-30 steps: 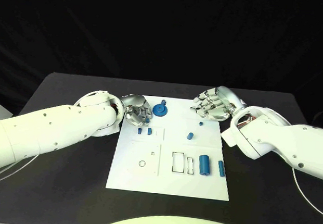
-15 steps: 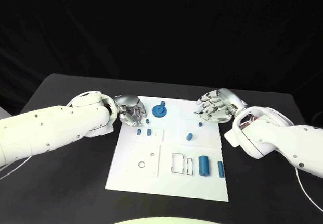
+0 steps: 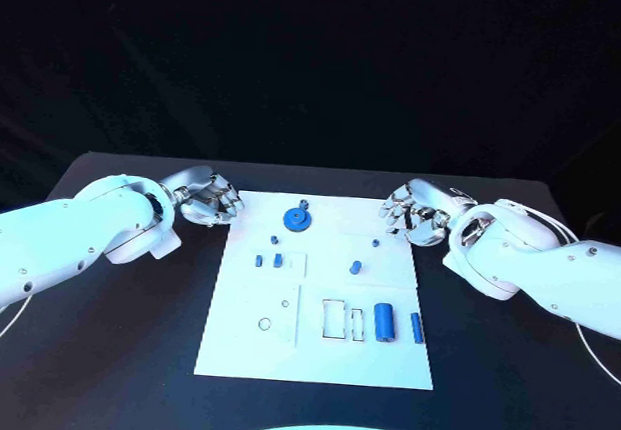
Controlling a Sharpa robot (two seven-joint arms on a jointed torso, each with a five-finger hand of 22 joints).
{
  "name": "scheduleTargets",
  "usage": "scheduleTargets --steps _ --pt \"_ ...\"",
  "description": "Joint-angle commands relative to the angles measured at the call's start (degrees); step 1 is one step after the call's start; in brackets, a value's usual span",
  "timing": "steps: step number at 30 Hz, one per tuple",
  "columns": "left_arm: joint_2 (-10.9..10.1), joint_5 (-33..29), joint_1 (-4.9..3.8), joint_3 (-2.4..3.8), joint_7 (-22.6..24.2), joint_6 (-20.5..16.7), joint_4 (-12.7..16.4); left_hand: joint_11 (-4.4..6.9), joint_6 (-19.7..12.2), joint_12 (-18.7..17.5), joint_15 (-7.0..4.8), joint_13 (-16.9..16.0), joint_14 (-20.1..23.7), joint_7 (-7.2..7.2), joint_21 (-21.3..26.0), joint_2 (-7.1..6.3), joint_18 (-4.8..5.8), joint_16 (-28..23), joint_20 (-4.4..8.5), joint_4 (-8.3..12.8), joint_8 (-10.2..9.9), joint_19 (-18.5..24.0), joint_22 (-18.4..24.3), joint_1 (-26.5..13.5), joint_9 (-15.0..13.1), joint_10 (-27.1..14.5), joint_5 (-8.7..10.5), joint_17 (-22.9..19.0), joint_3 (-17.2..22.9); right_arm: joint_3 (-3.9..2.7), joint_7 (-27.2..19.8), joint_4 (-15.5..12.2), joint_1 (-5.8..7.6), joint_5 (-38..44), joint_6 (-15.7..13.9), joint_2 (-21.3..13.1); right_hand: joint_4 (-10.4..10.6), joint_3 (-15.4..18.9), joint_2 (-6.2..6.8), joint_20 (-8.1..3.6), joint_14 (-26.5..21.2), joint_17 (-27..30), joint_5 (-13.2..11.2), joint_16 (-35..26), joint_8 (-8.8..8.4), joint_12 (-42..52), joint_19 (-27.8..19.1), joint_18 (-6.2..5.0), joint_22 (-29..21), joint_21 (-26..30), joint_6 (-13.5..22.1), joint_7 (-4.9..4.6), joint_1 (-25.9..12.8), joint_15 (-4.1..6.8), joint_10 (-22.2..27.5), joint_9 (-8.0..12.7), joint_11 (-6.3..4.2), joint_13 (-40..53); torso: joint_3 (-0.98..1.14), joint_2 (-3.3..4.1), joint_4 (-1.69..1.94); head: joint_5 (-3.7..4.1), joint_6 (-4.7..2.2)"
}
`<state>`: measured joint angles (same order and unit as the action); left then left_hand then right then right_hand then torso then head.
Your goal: Assemble the parts on the task board
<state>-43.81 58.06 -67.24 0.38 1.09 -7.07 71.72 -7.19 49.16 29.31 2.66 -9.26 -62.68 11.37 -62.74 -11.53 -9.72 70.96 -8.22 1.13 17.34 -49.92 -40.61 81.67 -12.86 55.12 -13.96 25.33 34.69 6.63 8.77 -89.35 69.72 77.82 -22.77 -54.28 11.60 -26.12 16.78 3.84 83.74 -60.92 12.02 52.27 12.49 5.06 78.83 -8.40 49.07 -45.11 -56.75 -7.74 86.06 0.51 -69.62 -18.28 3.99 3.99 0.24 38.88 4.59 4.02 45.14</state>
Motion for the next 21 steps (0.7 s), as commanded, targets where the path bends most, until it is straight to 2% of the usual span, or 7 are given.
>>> scheduleTargets --steps 1,2,4,6,10,14,21 --pt "-1.14 -17.99 -0.07 0.13 7.70 0.13 0.47 -0.17 -0.19 0.76 0.11 -0.28 0.53 0.28 -0.32 0.18 -0.90 -0.77 0.07 0.50 0.60 0.73 -0.15 0.36 -0.18 -0.57 -0.17 -0.46 -0.05 0.01 1.42 0.30 -0.20 11.72 5.07 0.31 -0.09 -0.36 -0.08 0.04 2.72 -3.31 -0.50 5.49 -0.46 -0.96 0.75 1.39 5.01 -5.13 -0.15 0.44 -1.09 0.05 -0.44 -0.22 -0.15 0.00 -0.02 0.07 0.02 0.46 -0.10" --pt "-1.89 -22.81 -0.08 0.16 9.46 1.21 0.90 -0.24 -0.18 0.86 0.17 -0.31 0.94 0.32 -0.27 0.19 -0.90 -1.19 0.04 0.64 0.84 1.04 -0.15 0.30 -0.24 -1.04 -0.18 -0.64 -0.09 0.02 2.01 0.42 -0.34 13.16 5.24 0.54 -0.14 -0.29 -0.08 0.08 2.90 -4.43 -0.62 7.33 -0.63 -1.22 1.03 1.60 6.61 -6.80 -0.03 0.48 -1.28 0.05 -0.24 -0.25 -0.14 -0.04 -0.04 0.10 0.06 0.55 -0.19" --pt "-2.94 -28.40 -0.08 0.18 11.70 2.44 1.76 -0.39 -0.36 1.18 0.33 -0.35 1.77 0.40 -0.17 0.30 -0.90 -2.07 -0.08 1.00 1.44 1.86 -0.18 0.15 -0.39 -2.08 -0.16 -1.05 -0.26 0.02 2.76 0.55 -0.48 14.61 5.53 0.99 -0.18 -0.23 -0.07 0.16 3.34 -6.61 -0.73 10.73 -0.81 -1.36 1.78 2.08 9.76 -10.17 -0.03 0.64 -1.53 0.14 0.03 -0.33 -0.19 -0.08 -0.04 0.21 0.01 0.52 -0.19" --pt "-3.79 -32.22 -0.09 0.20 13.62 3.42 2.65 -0.45 -0.38 1.36 0.41 -0.37 2.05 0.41 -0.08 0.23 -0.87 -2.32 -0.18 1.05 1.78 2.25 -0.17 -0.17 -0.48 -2.44 -0.15 -1.17 -0.51 0.03 3.41 0.57 -0.61 15.65 5.96 1.36 -0.11 -0.37 -0.11 0.17 4.02 -9.52 -0.76 15.21 -0.90 -1.32 3.05 2.81 14.32 -15.13 -0.32 0.76 -1.80 0.21 -0.15 -0.52 -0.30 -0.05 -0.04 0.24 0.06 0.54 -0.19" --pt "-5.58 -38.55 -0.18 0.22 16.77 4.95 4.99 -0.50 -0.88 1.74 0.61 -0.36 2.86 0.27 0.93 0.00 -0.86 -2.98 -0.53 0.52 2.56 3.14 0.41 -1.83 -0.66 -3.35 -0.15 -1.48 -1.60 0.10 4.72 0.56 -1.00 17.38 6.89 2.18 -0.09 -0.63 -0.09 0.21 4.45 -12.24 -0.86 19.59 -1.07 -1.35 4.20 3.58 19.11 -20.26 -0.67 0.85 -2.10 0.21 -0.32 -0.79 -0.38 -0.05 -0.10 0.07 0.30 0.57 0.01" --pt "-6.79 -41.18 -0.24 0.22 17.98 5.32 6.81 -0.53 -1.11 1.86 0.65 -0.33 3.04 0.25 1.41 0.04 -0.86 -3.19 -0.63 0.33 2.84 3.29 0.72 -2.29 -0.72 -3.63 -0.17 -1.58 -1.94 0.16 5.65 0.65 -1.41 18.43 7.69 2.83 -0.01 -0.80 -0.12 0.24 4.52 -13.19 -0.82 21.16 -1.13 -1.33 4.83 4.01 21.51 -22.87 -0.86 0.82 -2.29 0.18 -0.46 -0.93 -0.37 -0.04 -0.07 0.16 0.25 0.43 0.00" --pt "-7.77 -42.59 -0.28 0.22 18.60 5.36 8.62 -0.52 -1.12 1.88 0.65 -0.32 3.06 0.25 1.46 0.09 -0.87 -3.22 -0.63 0.33 2.88 3.30 0.76 -2.28 -0.73 -3.66 -0.18 -1.60 -1.94 0.30 7.12 1.08 -1.93 19.89 8.96 3.78 0.05 -0.92 -0.15 0.26 4.50 -13.38 -0.78 21.66 -1.16 -1.34 5.07 4.17 22.50 -23.93 -1.00 0.83 -2.41 0.19 -0.55 -1.02 -0.38 -0.05 -0.06 0.16 0.20 0.42 0.33"
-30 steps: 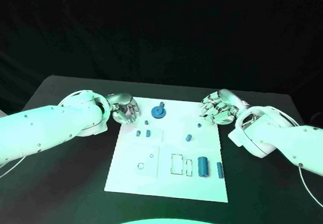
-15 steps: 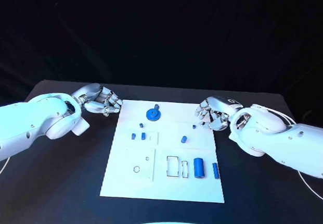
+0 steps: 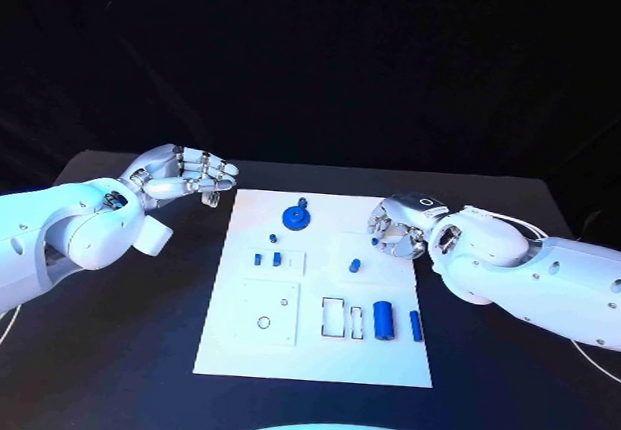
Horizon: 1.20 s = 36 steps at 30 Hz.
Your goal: Assemble the parts on the task board
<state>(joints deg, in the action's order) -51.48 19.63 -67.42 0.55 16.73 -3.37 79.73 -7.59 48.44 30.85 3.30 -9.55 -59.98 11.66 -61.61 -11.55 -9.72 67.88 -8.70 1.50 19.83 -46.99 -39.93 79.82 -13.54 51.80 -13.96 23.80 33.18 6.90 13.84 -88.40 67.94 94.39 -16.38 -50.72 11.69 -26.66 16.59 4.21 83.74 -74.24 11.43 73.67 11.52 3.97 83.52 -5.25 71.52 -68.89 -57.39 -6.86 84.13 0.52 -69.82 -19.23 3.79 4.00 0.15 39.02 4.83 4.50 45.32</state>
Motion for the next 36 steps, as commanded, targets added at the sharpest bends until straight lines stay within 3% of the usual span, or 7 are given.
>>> scheduleTargets --steps 1,10,12,14,15,24,36 --pt "-0.17 -4.23 -0.10 0.05 3.00 1.66 0.76 -0.13 -0.39 0.37 0.01 -0.02 0.41 -0.03 0.43 0.20 -0.89 -0.20 -0.15 -0.02 0.49 0.37 0.15 -0.40 -0.09 -0.41 -0.19 -0.10 -0.44 0.05 2.32 0.18 -0.22 3.61 2.61 0.33 0.00 -0.41 0.04 -0.12 4.51 -0.15 -0.15 0.45 -0.21 -0.27 0.38 1.03 0.15 -0.24 -0.36 -0.04 -0.55 0.17 -0.33 -0.09 -0.19 -0.06 0.03 0.01 -0.07 -0.11 0.18" --pt "-0.48 -4.38 -0.10 0.04 3.11 1.28 1.29 -0.14 -0.39 0.40 0.01 -0.01 0.44 -0.02 0.51 0.30 -0.90 -0.25 -0.16 -0.01 0.59 0.37 0.21 -0.38 -0.11 -0.46 -0.21 -0.13 -0.44 0.19 3.25 0.55 -0.57 4.92 2.69 1.21 0.19 -1.18 -0.35 -0.13 4.43 -0.28 0.36 1.10 -0.08 -0.15 0.65 1.26 1.63 -1.79 -0.91 0.05 -0.59 0.27 -0.81 -0.35 -0.29 0.00 0.11 0.00 -0.04 -0.19 0.38" --pt "-0.52 -4.39 -0.10 0.04 3.09 1.03 1.34 -0.13 -0.39 0.44 0.01 -0.01 0.44 -0.02 0.55 0.39 -0.90 -0.26 -0.16 -0.01 0.65 0.36 0.25 -0.37 -0.13 -0.47 -0.21 -0.14 -0.44 0.22 3.15 0.54 -0.69 4.91 2.45 1.41 0.12 -2.21 -1.02 -0.20 4.40 -0.44 0.49 1.62 0.31 0.07 0.93 1.47 2.89 -3.12 -1.76 0.19 -0.26 0.41 -1.78 -0.69 -0.49 0.14 0.10 0.01 -0.08 -0.22 0.44" --pt "-0.52 -4.39 -0.10 0.04 3.06 0.91 1.36 -0.13 -0.39 0.49 0.00 -0.02 0.43 -0.01 0.59 0.49 -0.90 -0.28 -0.17 -0.01 0.72 0.34 0.28 -0.33 -0.15 -0.46 -0.22 -0.15 -0.42 0.24 3.05 0.48 -0.78 4.81 2.32 1.48 -0.06 -3.85 -2.12 -0.34 4.40 -0.63 -2.14 2.24 0.89 0.29 1.33 1.77 4.55 -4.91 -2.92 0.46 0.14 0.69 -3.17 -1.16 -0.77 0.35 0.10 -0.05 -0.11 -0.27 0.50" --pt "-0.52 -4.39 -0.10 0.04 3.04 0.84 1.37 -0.13 -0.39 0.49 0.00 -0.02 0.43 -0.01 0.59 0.49 -0.90 -0.28 -0.17 -0.01 0.72 0.34 0.28 -0.33 -0.15 -0.46 -0.22 -0.15 -0.42 0.25 2.99 0.43 -0.83 4.74 2.26 1.51 -0.14 -4.37 -2.52 -0.40 4.41 -0.72 -2.29 2.49 1.20 0.40 1.58 1.95 5.39 -5.84 -3.47 0.54 0.13 0.78 -3.80 -1.38 -0.93 0.47 0.11 -0.05 -0.11 -0.25 0.53" --pt "-0.49 -4.39 -0.10 0.04 2.92 0.39 1.38 -0.11 -0.41 0.56 -0.02 -0.02 0.42 -0.02 0.64 0.59 -0.92 -0.29 -0.16 0.09 0.83 0.30 0.33 -0.21 -0.17 -0.48 -0.25 -0.16 -0.40 0.26 3.51 0.11 -1.09 4.27 2.52 1.67 -1.26 -5.57 -4.47 -0.82 4.27 -0.59 -1.65 3.25 3.23 0.58 2.18 2.44 7.98 -8.60 -5.89 1.19 -0.65 1.59 -7.01 -3.25 -1.75 1.28 0.04 -0.13 -0.07 -0.13 0.63" --pt "-0.36 -4.39 -0.10 0.03 2.75 0.30 1.26 -0.12 -0.53 0.64 -0.05 0.01 0.45 -0.04 0.67 0.61 -0.93 -0.37 -0.11 0.39 1.01 0.22 0.39 0.10 -0.20 -0.67 -0.39 -0.21 -0.38 0.27 5.24 -0.43 -1.25 4.77 0.12 1.71 -2.29 -5.99 -5.08 -0.95 4.17 -0.34 -1.22 3.39 3.78 0.17 2.32 2.58 8.73 -9.36 -5.65 1.06 -0.78 1.69 -7.52 -4.19 -1.78 1.42 0.01 -0.10 -0.12 -0.25 0.51"
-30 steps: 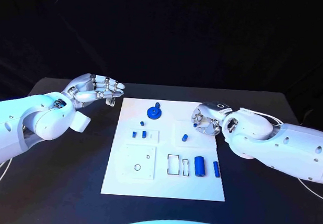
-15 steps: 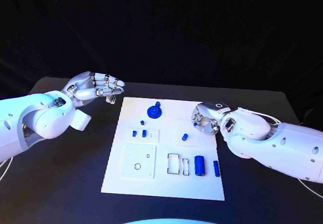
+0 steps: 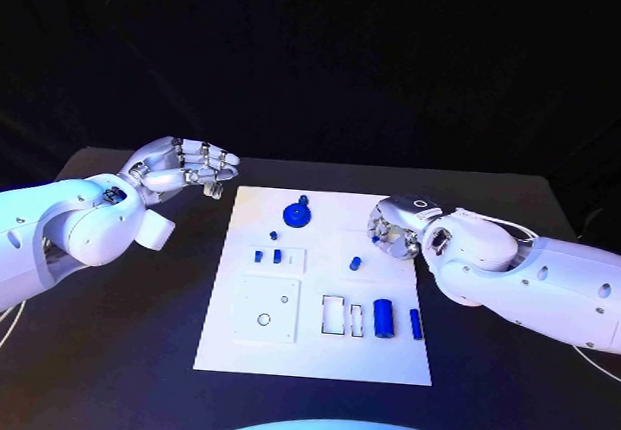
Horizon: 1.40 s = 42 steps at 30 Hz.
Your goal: Assemble the parts on the task board
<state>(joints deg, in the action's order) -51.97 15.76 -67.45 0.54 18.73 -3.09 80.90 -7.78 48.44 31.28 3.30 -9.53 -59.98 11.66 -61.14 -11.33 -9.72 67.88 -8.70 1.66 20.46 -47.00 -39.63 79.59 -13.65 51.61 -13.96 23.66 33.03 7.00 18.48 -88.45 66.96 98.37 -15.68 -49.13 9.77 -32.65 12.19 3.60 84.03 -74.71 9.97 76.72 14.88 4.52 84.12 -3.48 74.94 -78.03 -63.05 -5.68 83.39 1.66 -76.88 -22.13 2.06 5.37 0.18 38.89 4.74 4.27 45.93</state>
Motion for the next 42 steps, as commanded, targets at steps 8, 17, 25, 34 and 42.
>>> scheduleTargets --steps 8,17,25,34,42 --pt "0.30 -0.51 -0.07 0.05 0.56 -0.08 -0.07 0.03 -0.68 0.19 -0.02 0.04 0.52 -0.02 0.21 0.38 -0.92 -0.43 -0.09 0.33 0.45 0.22 0.11 0.37 -0.08 -0.70 -0.45 -0.10 -0.23 0.16 1.32 -1.23 -0.29 1.02 -3.26 -0.40 -0.63 -0.16 -0.72 -0.33 3.81 0.30 0.57 0.32 0.52 -0.62 1.66 0.80 5.34 -0.21 0.25 -0.23 -0.29 0.51 -0.38 -1.60 0.05 0.03 0.00 0.02 -0.02 -0.13 -0.26" --pt "0.46 -0.49 -0.07 0.05 0.41 -0.01 -0.24 -0.03 -0.81 0.14 0.02 0.09 0.59 0.02 0.23 0.39 -0.91 -0.49 -0.10 0.36 0.50 0.22 0.13 0.33 -0.08 -0.95 -0.49 -0.13 -0.25 -0.24 1.04 -4.13 0.24 -0.07 -4.88 -1.99 -0.80 -0.33 -0.78 -0.29 3.76 0.36 0.89 0.37 0.60 -0.73 1.67 0.83 5.50 -0.35 0.42 -0.29 -0.51 0.49 -0.36 -1.84 0.10 0.01 0.00 -0.01 -0.09 -0.18 -0.24" --pt "0.56 -0.49 -0.07 0.05 0.37 0.00 -0.35 -0.04 -0.84 0.13 0.03 0.11 0.61 0.02 0.24 0.40 -0.90 -0.51 -0.10 0.35 0.52 0.23 0.14 0.31 -0.08 -1.02 -0.50 -0.14 -0.26 -0.60 0.80 -7.60 0.83 -1.45 -5.34 -3.75 -0.83 -0.35 -0.75 -0.28 3.75 0.36 0.96 0.41 0.66 -0.75 1.67 0.83 5.54 -0.38 0.44 -0.31 -0.65 0.49 -0.38 -1.95 0.11 0.01 0.03 -0.01 -0.15 -0.27 -0.13" --pt "0.64 -0.49 -0.07 0.04 0.38 -0.05 -0.22 -0.04 -0.84 0.13 0.03 0.11 0.61 0.02 0.24 0.40 -0.90 -0.51 -0.10 0.35 0.52 0.23 0.14 0.31 -0.08 -1.02 -0.50 -0.14 -0.26 -0.76 0.43 -11.62 1.08 -2.40 -5.91 -4.46 -0.86 -0.35 -0.71 -0.26 3.75 0.35 0.99 0.44 0.68 -0.76 1.69 0.85 5.61 -0.46 0.45 -0.32 -0.70 0.50 -0.38 -1.99 0.10 0.00 0.05 0.01 -0.05 -0.87 -0.16" --pt "0.86 -0.50 -0.06 0.04 0.35 -0.30 0.10 -0.04 -0.84 0.13 0.03 0.11 0.61 0.02 0.24 0.40 -0.90 -0.51 -0.10 0.35 0.52 0.23 0.14 0.31 -0.08 -1.02 -0.50 -0.14 -0.26 -0.72 -0.19 -14.20 0.87 -3.48 -5.51 -2.00 -0.95 -0.39 -0.67 -0.21 3.74 0.35 1.07 0.48 0.74 -0.78 1.68 0.86 5.65 -0.49 0.47 -0.33 -0.79 0.57 -0.41 -2.11 0.10 0.00 -0.05 -0.01 -0.05 -2.26 0.22"
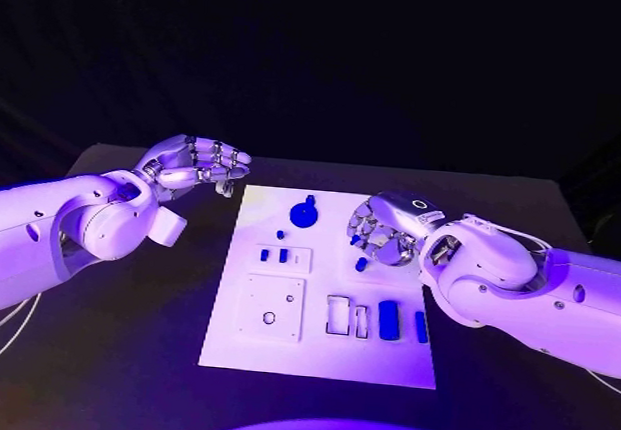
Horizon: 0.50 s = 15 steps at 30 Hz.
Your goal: Assemble the parts on the task board
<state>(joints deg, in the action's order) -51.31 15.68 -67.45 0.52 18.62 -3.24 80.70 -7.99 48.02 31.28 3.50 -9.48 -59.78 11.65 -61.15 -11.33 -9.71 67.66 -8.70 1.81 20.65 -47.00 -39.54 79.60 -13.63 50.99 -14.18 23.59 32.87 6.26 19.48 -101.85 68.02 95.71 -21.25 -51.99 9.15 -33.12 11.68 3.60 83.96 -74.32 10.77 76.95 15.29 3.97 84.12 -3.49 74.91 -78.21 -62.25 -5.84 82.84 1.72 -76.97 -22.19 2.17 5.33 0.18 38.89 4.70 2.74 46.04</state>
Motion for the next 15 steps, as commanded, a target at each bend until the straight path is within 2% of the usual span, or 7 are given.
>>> scheduleTargets --steps 1,6,12,15 --pt "0.26 -0.42 -0.06 0.05 0.48 -0.25 0.35 0.17 -0.43 0.13 -0.17 0.05 0.41 0.03 0.25 0.40 -0.90 -0.29 -0.10 0.20 0.32 0.23 0.05 0.31 -0.10 -0.40 -0.28 -0.08 -0.10 0.06 -1.30 -1.05 -0.30 -0.93 0.19 1.45 -0.32 0.07 -0.16 -0.21 3.81 -0.04 0.27 0.26 0.34 -0.22 1.69 0.87 5.69 -0.31 -0.32 -0.17 -0.25 0.50 -0.32 -2.04 -0.02 0.04 -0.04 0.00 -0.04 -0.86 0.08" --pt "0.59 -0.50 -0.06 0.05 0.57 -0.91 0.67 0.13 -0.50 0.14 -0.13 0.08 0.46 0.05 0.28 0.45 -0.89 -0.32 -0.12 0.18 0.42 0.25 0.08 0.22 -0.10 -0.57 -0.30 -0.10 -0.14 0.30 -1.75 -1.46 -1.08 -1.28 0.85 4.23 -0.34 0.06 -0.16 -0.20 3.80 -0.01 0.29 0.24 0.34 -0.22 1.70 0.88 5.73 -0.36 -0.31 -0.18 -0.27 0.51 -0.31 -2.07 -0.02 0.04 -0.13 -0.06 0.07 -1.42 0.27" --pt "1.10 -1.17 -0.06 0.04 0.66 -2.55 1.40 0.12 -0.52 0.21 -0.11 0.08 0.48 0.06 0.32 0.48 -0.88 -0.33 -0.15 0.13 0.49 0.27 0.10 0.12 -0.12 -0.56 -0.30 -0.11 -0.18 0.68 -2.25 -0.72 -2.48 -1.41 1.60 7.51 -0.42 -0.02 -0.18 -0.17 3.77 0.08 0.40 0.20 0.36 -0.25 1.70 0.89 5.76 -0.38 -0.23 -0.21 -0.32 0.54 -0.29 -2.15 -0.01 0.03 -0.17 -0.04 0.09 -2.19 0.51" --pt "1.31 -1.37 -0.06 0.03 0.71 -3.22 1.74 0.12 -0.52 0.21 -0.11 0.08 0.48 0.06 0.32 0.48 -0.88 -0.33 -0.15 0.13 0.49 0.27 0.10 0.12 -0.12 -0.56 -0.30 -0.11 -0.18 0.84 -2.32 -0.22 -3.11 -1.31 1.87 8.55 -0.46 -0.04 -0.18 -0.16 3.75 0.12 0.44 0.18 0.37 -0.26 1.70 0.89 5.78 -0.40 -0.20 -0.22 -0.34 0.55 -0.27 -2.19 0.00 0.02 -0.12 0.04 0.04 -2.58 0.51"
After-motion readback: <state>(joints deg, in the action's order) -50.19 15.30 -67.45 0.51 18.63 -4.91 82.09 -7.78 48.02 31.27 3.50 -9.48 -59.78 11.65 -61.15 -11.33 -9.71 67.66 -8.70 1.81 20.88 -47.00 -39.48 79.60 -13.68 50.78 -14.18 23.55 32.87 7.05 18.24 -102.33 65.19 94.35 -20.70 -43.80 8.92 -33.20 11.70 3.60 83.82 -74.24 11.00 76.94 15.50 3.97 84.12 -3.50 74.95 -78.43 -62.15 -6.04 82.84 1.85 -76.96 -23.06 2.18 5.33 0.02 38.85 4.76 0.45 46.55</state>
